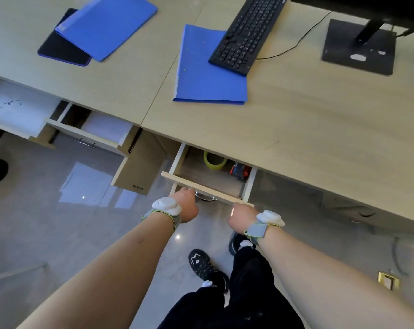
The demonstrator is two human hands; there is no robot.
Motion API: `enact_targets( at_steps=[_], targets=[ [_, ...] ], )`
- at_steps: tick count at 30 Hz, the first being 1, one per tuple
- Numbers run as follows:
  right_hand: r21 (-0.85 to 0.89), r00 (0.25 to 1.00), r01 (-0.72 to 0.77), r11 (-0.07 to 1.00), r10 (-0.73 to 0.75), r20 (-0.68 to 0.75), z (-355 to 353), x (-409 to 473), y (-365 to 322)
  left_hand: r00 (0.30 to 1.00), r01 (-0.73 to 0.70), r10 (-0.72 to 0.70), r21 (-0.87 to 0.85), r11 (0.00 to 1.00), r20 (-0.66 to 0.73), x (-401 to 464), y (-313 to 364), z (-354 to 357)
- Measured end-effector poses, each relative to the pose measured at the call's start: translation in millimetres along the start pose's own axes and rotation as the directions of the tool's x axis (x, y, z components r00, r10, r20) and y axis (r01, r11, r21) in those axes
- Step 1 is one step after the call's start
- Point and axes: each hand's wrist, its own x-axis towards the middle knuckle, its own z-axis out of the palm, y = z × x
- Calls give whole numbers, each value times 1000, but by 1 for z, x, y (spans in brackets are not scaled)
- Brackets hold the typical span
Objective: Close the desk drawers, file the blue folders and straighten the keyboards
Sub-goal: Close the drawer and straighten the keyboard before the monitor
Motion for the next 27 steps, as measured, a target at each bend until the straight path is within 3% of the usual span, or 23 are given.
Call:
enact_targets(
  at_steps=[11,27],
  targets=[
    [-62,996,78,995,-76,45,-25,10,7,998,-10,7,48,999,55,29,25,-17],
    [-40,994,-5,999,0,-107,-60,48,18,997,-76,76,45,996,-10,64,31,-17]
  ],
)
